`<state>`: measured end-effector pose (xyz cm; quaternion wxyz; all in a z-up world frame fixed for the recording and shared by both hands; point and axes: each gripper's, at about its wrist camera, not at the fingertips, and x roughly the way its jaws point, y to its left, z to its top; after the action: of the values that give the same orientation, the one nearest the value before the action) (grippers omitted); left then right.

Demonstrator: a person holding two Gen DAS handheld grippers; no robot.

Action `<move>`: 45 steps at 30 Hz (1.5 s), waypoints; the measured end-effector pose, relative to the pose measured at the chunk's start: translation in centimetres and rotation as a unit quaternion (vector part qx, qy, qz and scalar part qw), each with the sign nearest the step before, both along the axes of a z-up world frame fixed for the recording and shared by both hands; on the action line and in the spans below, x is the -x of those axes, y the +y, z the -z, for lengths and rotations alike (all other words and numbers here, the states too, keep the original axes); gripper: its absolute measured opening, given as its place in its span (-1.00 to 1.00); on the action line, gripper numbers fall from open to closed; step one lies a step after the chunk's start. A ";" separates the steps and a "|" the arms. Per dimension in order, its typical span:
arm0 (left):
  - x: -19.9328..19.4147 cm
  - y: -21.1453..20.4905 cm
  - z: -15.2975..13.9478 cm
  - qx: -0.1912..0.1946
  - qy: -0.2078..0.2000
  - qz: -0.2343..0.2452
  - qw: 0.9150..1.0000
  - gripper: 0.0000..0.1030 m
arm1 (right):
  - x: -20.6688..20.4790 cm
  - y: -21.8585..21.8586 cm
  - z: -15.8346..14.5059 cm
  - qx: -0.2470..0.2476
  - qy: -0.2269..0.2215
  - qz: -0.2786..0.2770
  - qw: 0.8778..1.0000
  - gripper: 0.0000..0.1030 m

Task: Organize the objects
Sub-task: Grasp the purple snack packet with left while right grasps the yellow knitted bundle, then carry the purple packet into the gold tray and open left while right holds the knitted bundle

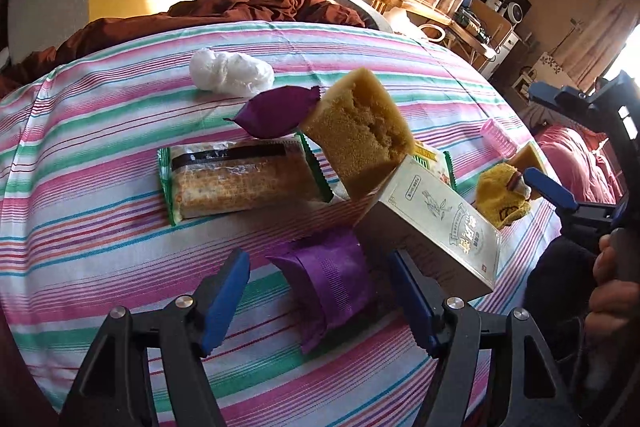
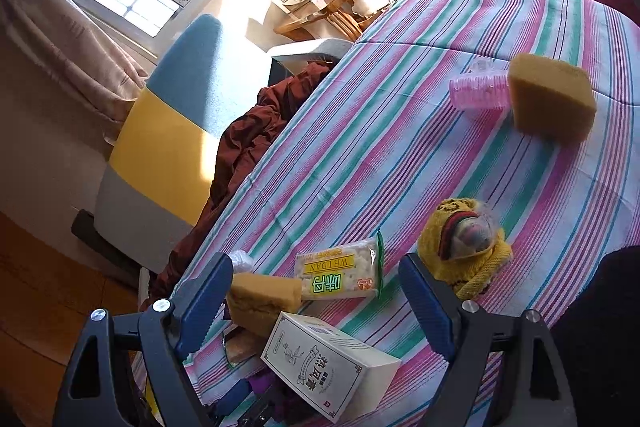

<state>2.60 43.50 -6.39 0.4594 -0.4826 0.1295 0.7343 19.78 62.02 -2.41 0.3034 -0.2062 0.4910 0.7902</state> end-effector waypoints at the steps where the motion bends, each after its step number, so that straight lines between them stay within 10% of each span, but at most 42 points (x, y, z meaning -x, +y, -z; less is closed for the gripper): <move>1: 0.0 0.3 0.2 0.009 0.006 -0.007 1.000 0.38 | 0.1 -0.1 0.0 -0.002 -0.004 -0.002 1.000 0.69; 6: -0.1 1.1 1.5 0.031 0.035 0.003 0.999 -0.19 | 0.1 0.0 0.0 -0.004 -0.005 0.000 1.000 0.69; 18: -0.7 -8.9 2.0 -0.021 0.087 0.000 0.996 -0.34 | -2.5 1.2 1.2 0.041 0.033 0.070 0.996 0.69; 27: -0.6 -9.4 2.8 -0.043 0.099 0.000 0.994 -0.35 | -2.3 2.0 1.4 0.025 -0.067 0.129 0.989 0.65; 36: -0.6 -9.7 2.8 -0.056 0.095 0.000 0.994 -0.35 | 1.2 4.0 4.7 0.037 -0.268 0.100 0.957 0.64; 39: -0.5 -9.7 2.8 -0.059 0.092 -0.001 0.994 -0.35 | 1.8 4.3 5.8 0.048 -0.298 0.078 0.950 0.08; 45: -0.4 -9.8 2.9 -0.063 0.090 -0.002 0.994 -0.35 | 1.7 3.9 5.3 0.029 -0.289 0.067 0.955 -0.28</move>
<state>3.05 33.74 -9.33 0.4741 -0.3853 0.1229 0.7821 18.05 65.90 -7.74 0.4783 -0.4010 0.4180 0.6600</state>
